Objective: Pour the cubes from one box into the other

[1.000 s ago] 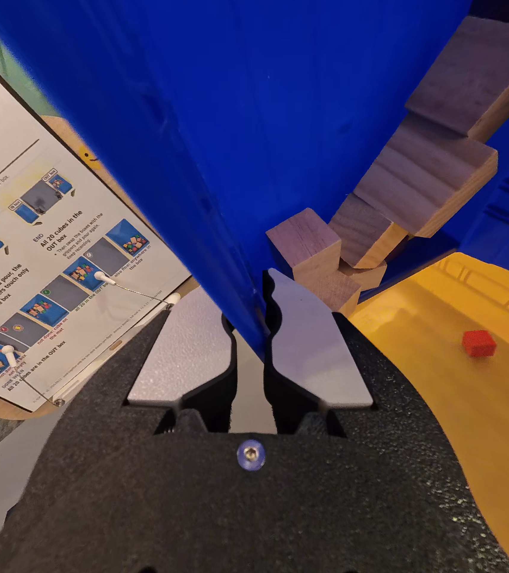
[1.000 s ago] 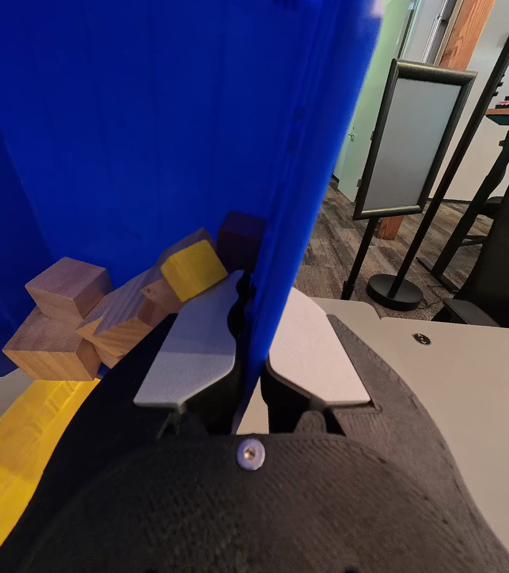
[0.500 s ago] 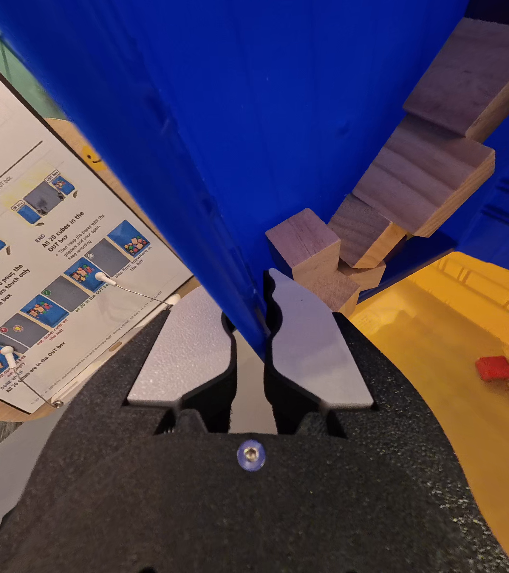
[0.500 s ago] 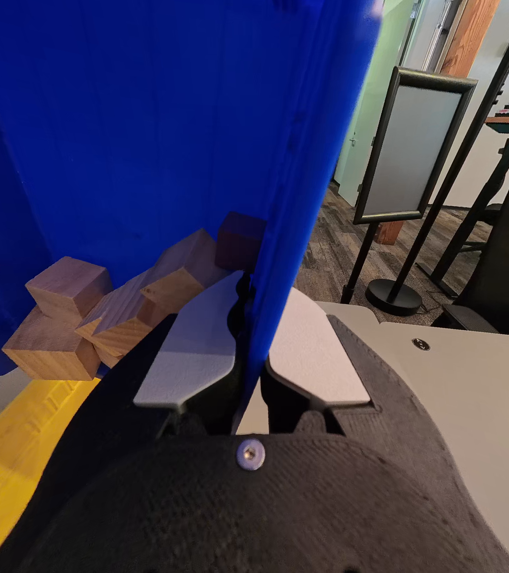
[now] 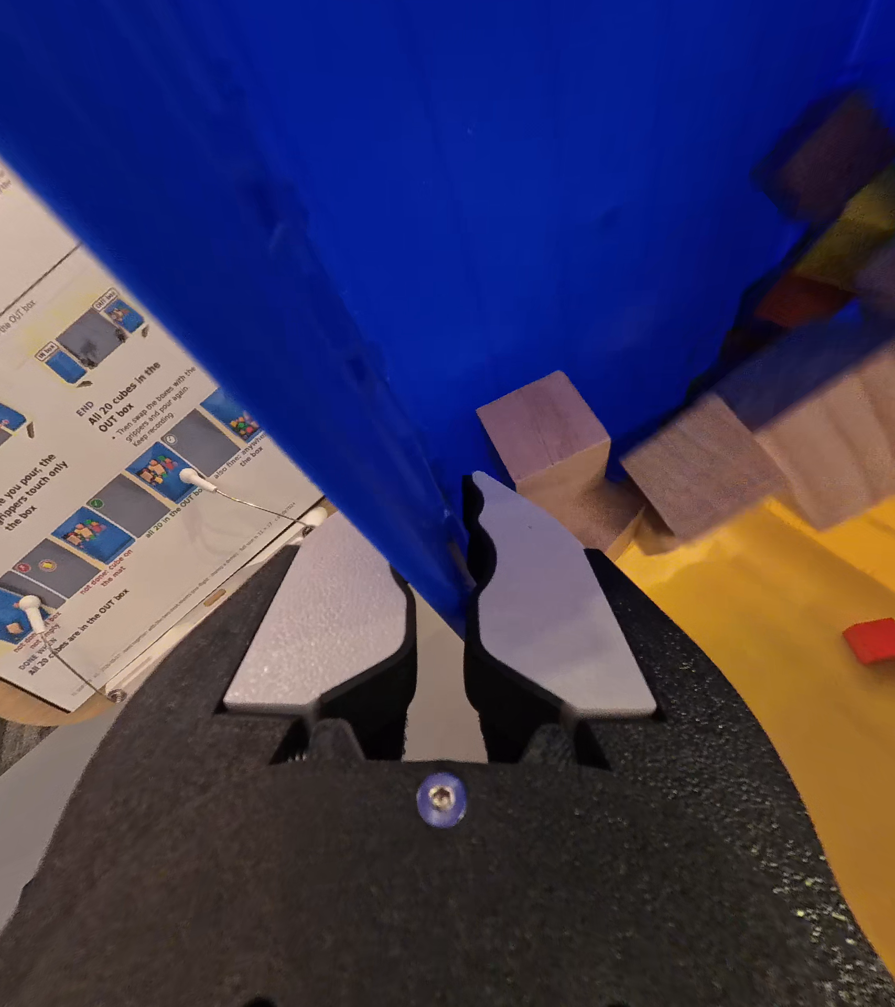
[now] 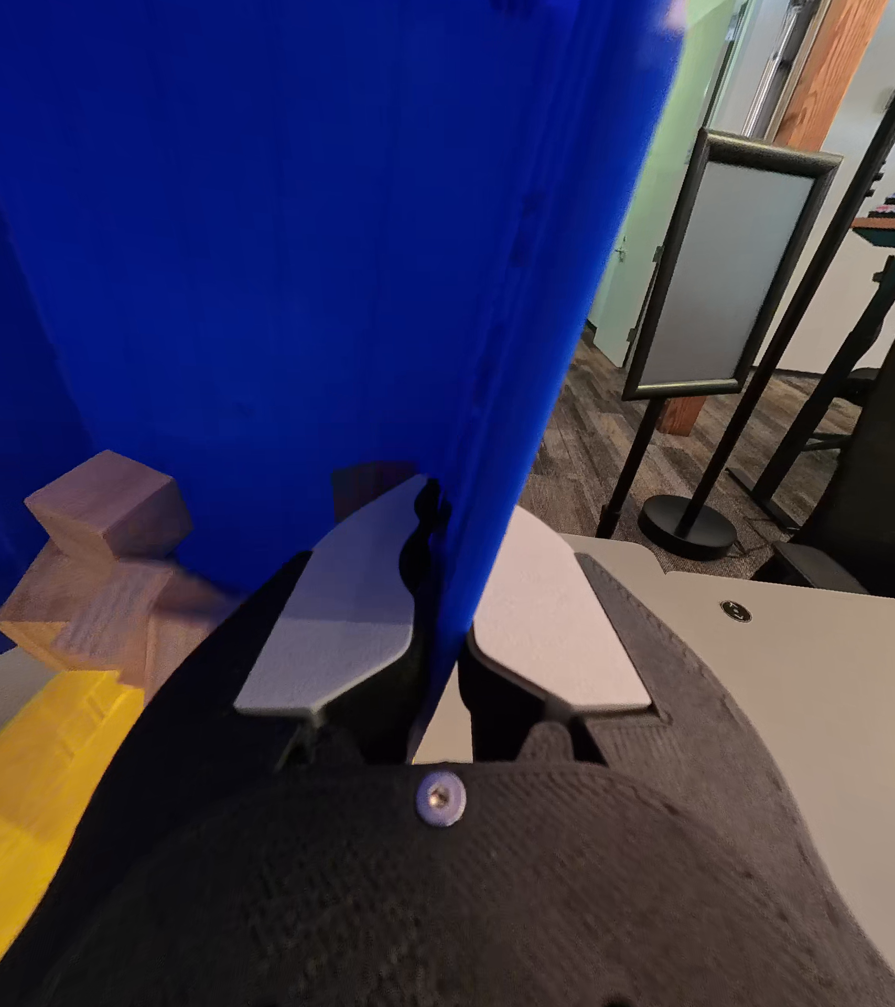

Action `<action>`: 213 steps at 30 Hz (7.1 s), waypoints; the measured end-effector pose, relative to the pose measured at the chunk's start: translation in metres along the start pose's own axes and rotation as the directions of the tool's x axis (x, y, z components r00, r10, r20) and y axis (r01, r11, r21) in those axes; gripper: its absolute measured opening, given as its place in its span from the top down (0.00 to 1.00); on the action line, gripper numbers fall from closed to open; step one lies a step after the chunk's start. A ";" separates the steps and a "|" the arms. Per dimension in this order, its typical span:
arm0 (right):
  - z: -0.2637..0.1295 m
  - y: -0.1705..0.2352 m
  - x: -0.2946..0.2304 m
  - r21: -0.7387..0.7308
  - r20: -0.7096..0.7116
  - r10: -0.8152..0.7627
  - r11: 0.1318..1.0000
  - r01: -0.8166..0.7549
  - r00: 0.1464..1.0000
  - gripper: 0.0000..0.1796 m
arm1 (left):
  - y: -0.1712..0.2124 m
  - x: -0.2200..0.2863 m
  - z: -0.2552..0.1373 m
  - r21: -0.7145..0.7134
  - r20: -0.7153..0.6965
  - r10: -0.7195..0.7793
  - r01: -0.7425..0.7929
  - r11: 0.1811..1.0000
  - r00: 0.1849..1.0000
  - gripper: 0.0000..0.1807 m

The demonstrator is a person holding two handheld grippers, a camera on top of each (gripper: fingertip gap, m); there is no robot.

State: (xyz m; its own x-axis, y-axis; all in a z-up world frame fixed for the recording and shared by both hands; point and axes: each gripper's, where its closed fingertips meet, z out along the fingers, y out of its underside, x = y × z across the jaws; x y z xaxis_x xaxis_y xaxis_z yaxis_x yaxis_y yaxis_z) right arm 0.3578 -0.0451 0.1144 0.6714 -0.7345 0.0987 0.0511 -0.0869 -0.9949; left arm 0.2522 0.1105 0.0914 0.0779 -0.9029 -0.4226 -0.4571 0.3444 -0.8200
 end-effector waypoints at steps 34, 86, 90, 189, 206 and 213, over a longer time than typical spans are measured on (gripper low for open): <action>-0.009 -0.017 0.001 0.110 0.013 0.013 0.994 -0.014 1.000 0.97 | -0.011 0.001 -0.016 0.072 0.019 0.019 -0.020 0.997 1.000 0.92; -0.107 0.016 0.135 -0.050 -0.106 0.443 0.892 -0.450 0.890 0.97 | -0.075 0.161 -0.046 0.053 -0.562 0.078 -0.058 0.997 0.823 0.62; -0.109 0.004 0.128 -0.063 -0.046 0.484 0.872 -0.486 0.874 0.97 | -0.076 0.136 -0.092 -0.035 -0.742 -0.149 0.184 0.982 0.653 0.58; 0.015 -0.012 -0.342 -0.533 0.641 0.362 0.844 0.053 0.677 0.78 | 0.429 -0.229 -0.168 -0.867 0.132 -0.651 0.405 0.289 0.747 0.97; -0.010 0.166 -0.483 -0.911 0.402 0.256 0.206 0.357 0.879 0.75 | 0.431 -0.227 -0.166 -0.877 0.169 -0.641 0.411 0.249 0.749 0.97; -0.014 0.187 -0.491 -0.941 0.338 0.218 0.115 0.319 0.916 0.93 | 0.439 -0.222 -0.164 -0.900 0.184 -0.611 0.381 0.211 0.770 0.96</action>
State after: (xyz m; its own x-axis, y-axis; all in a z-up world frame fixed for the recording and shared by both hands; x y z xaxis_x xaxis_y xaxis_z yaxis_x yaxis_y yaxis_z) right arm 0.0276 0.2896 -0.1194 0.8755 -0.4643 -0.1339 -0.4751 -0.8776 -0.0637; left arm -0.1111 0.4199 -0.1116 0.5018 -0.8586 0.1046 -0.8640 -0.5033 0.0135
